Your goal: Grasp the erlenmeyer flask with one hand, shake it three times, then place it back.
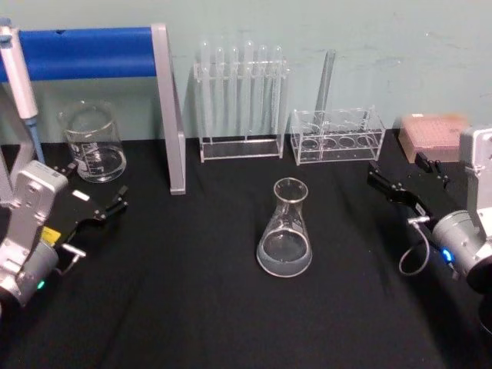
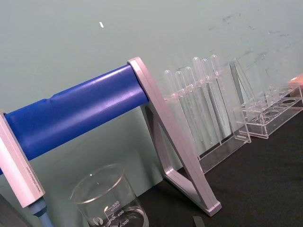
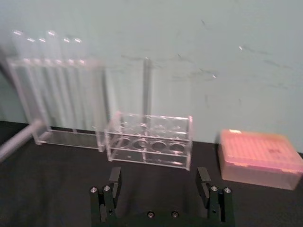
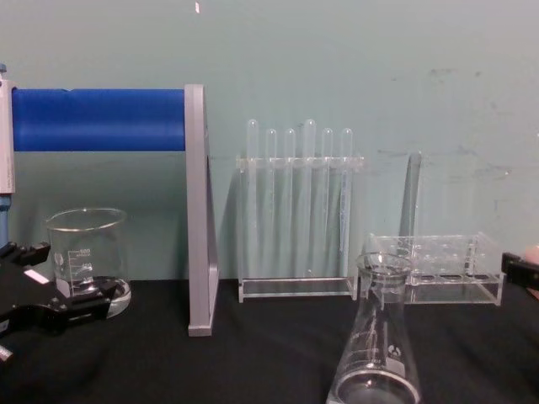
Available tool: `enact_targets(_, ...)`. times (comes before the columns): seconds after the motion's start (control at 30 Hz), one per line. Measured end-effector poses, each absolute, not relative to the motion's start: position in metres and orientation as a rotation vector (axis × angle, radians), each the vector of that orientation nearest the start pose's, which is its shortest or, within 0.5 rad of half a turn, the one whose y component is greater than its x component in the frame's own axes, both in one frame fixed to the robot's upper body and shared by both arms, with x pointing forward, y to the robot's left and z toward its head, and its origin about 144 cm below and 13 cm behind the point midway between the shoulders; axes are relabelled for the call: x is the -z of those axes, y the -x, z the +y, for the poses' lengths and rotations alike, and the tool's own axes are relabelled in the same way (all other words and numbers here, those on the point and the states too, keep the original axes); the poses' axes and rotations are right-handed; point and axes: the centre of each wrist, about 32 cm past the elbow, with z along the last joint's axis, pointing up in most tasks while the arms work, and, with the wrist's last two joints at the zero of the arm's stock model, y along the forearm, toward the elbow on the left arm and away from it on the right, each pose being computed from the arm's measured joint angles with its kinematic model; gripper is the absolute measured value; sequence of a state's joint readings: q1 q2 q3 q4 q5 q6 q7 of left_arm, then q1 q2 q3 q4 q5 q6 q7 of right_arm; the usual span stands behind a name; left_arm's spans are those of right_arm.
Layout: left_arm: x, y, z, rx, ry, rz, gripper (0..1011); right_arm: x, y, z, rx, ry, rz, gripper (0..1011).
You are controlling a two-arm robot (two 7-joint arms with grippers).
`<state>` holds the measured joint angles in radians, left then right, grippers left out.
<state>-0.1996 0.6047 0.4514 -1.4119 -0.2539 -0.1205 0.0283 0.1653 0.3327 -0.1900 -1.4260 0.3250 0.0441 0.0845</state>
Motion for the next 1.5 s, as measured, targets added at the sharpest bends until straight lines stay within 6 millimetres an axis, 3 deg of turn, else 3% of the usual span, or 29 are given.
enact_targets(0.43, -1.14, -0.489, 0.31, -1.248, -0.305, -0.285, 1001, -1.142, -0.523, -0.274, 1.43, 0.196, 0.091, 1003)
enact_targets(1.5, -1.14, -0.489, 0.31, -1.248, -0.305, -0.285, 1001, -1.142, -0.523, -0.274, 1.399, 0.2, 0.079, 1002)
